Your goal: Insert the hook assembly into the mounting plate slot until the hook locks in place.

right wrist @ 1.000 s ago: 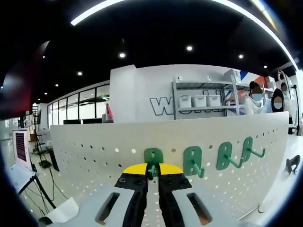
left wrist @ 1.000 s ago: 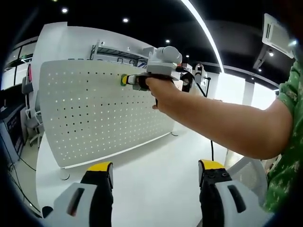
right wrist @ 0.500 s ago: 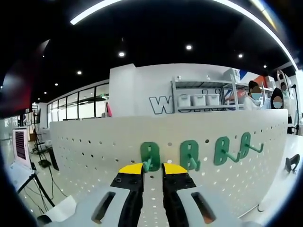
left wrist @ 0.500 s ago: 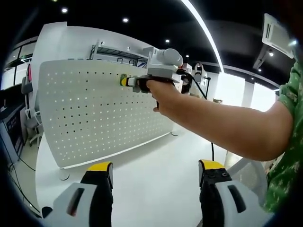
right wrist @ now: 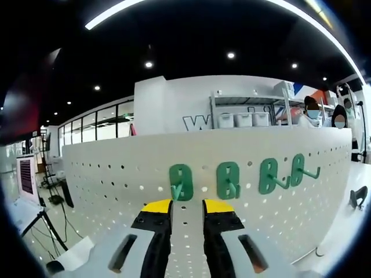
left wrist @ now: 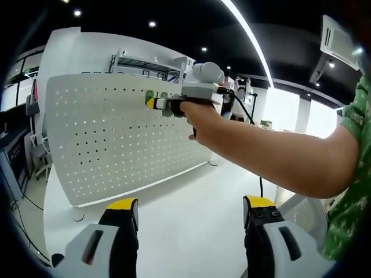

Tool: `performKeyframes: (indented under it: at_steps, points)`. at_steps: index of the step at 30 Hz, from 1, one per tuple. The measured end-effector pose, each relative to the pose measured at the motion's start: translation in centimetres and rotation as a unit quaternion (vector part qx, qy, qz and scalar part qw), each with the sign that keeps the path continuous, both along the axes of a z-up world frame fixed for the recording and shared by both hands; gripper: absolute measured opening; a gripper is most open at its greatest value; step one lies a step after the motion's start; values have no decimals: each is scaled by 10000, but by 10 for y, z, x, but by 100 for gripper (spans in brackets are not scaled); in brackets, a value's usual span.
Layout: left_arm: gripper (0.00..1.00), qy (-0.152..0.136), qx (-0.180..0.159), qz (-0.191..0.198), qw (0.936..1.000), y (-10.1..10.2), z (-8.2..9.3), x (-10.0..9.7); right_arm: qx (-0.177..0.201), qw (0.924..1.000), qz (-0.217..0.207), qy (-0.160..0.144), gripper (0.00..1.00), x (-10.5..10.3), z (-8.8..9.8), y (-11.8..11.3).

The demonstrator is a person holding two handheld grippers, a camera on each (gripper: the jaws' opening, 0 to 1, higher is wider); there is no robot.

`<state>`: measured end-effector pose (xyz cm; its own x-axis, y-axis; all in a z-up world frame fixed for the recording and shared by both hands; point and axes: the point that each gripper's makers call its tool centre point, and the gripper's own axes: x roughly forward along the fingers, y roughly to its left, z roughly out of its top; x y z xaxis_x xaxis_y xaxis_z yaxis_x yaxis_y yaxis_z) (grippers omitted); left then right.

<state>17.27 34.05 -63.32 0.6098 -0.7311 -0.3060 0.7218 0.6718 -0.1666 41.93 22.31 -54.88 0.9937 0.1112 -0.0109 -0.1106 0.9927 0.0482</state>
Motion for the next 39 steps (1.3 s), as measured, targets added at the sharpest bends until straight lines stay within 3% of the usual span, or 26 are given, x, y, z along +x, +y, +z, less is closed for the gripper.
performKeyframes:
  at_steps: [22, 39]
  points:
    - [76, -86, 90, -6, 9999, -7, 9, -11, -123, 9998, 149, 80, 25, -22, -9, -8]
    - [76, -177, 174, 34, 9997, -19, 18, -23, -85, 9996, 245, 129, 25, -51, -17, -21]
